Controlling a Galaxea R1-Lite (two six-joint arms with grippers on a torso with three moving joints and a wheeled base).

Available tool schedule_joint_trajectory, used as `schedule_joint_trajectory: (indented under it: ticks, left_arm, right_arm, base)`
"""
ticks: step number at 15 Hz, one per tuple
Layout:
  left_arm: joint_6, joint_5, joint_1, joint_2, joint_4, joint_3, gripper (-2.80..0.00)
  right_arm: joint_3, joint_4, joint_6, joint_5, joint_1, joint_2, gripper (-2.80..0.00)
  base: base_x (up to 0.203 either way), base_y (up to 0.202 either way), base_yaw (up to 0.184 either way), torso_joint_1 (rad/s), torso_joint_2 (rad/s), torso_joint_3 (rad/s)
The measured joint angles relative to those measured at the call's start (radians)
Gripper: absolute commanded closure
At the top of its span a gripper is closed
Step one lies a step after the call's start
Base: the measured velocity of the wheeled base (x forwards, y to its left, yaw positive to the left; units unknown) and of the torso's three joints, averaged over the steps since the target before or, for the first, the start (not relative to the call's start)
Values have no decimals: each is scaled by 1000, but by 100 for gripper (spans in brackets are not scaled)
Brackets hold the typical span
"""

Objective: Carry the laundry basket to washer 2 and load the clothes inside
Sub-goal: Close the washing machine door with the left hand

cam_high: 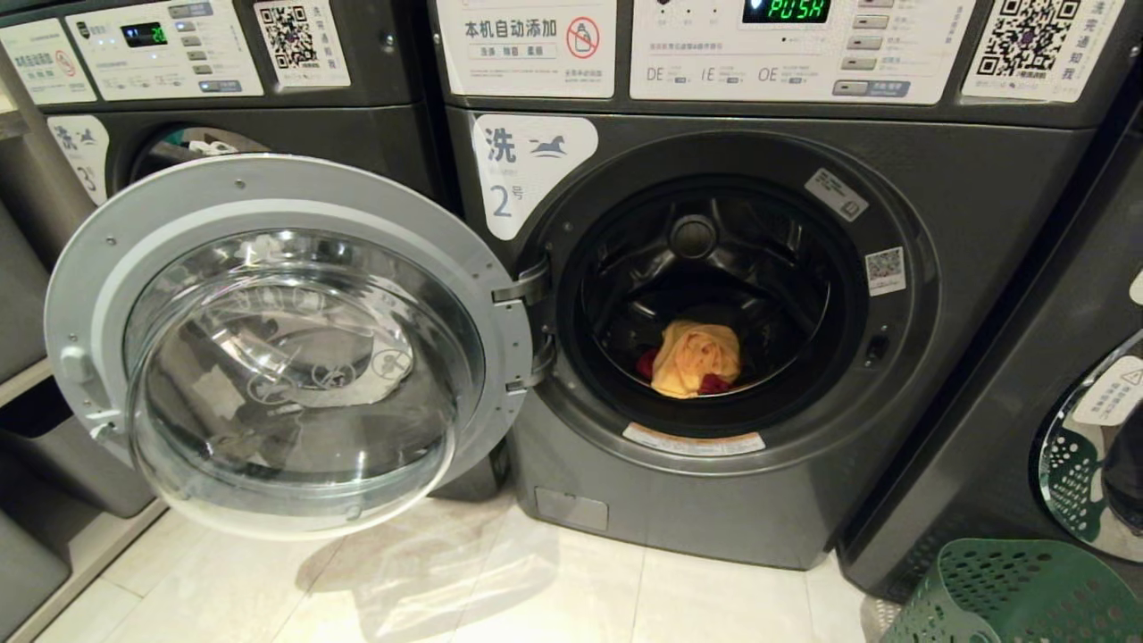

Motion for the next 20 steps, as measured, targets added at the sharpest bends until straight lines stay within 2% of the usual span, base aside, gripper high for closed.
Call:
schedule_joint_trajectory:
  ticks: [6,15,20]
  left_arm:
    - [0,0,0,0,0,0,0]
    - [0,0,0,0,0,0,0]
    - [0,0,0,0,0,0,0]
  right_arm:
    - [0,0,0,0,0,0,0]
    - [0,0,1,-1,0,0,0]
    - [0,0,1,-1,0,0,0]
  base:
    - [-1,4,-113,5,1,2]
    - [0,0,0,0,0,0]
    - [-156,0,3,4,3,2]
